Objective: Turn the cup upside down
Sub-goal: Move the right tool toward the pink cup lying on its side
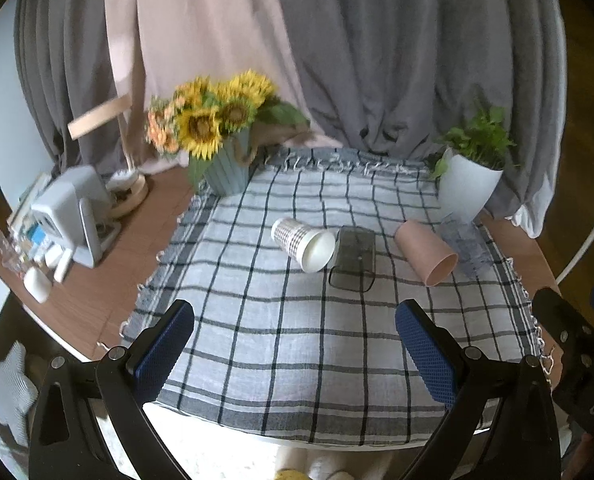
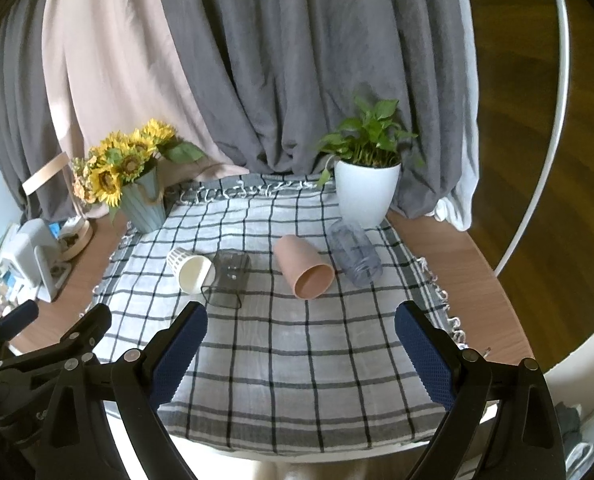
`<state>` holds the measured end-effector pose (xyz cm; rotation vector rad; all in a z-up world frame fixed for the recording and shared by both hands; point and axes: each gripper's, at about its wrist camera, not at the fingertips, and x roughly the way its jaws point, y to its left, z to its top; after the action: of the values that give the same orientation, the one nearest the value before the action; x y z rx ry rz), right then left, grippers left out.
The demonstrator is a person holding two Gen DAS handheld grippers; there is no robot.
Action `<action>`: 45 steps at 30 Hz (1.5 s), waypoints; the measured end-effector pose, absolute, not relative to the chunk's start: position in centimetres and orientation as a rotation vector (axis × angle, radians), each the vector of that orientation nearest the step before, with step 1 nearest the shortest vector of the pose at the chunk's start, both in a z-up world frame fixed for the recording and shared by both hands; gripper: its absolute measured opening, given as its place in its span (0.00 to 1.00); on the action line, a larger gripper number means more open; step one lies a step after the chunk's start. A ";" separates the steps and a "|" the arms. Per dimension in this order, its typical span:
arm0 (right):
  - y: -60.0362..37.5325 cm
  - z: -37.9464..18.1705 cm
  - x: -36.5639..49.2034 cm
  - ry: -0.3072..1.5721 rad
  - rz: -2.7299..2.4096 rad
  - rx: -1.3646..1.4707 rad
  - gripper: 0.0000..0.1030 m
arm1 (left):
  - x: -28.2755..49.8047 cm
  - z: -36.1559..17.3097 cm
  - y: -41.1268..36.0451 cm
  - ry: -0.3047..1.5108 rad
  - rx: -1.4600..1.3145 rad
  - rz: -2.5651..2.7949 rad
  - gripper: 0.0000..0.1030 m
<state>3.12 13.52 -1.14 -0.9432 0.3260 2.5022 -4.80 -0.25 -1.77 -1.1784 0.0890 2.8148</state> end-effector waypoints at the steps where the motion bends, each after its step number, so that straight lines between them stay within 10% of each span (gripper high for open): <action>1: 13.7 -1.5 2.5 0.331 2.503 -0.968 0.92 | -5.5 -2.2 -0.3 0.073 -1.202 2.810 1.00; 28: 24.2 -15.3 -20.5 0.184 2.321 -1.708 0.91 | -20.3 -14.7 3.8 0.032 -1.645 2.660 1.00; 45: 25.3 -20.0 -22.9 0.147 2.189 -1.821 0.73 | -20.8 -15.8 5.4 0.162 -1.643 2.644 1.00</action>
<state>-22.92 25.34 -19.97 -1.8209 0.1472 2.1892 -20.83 5.36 -15.78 -1.6426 0.1624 2.6442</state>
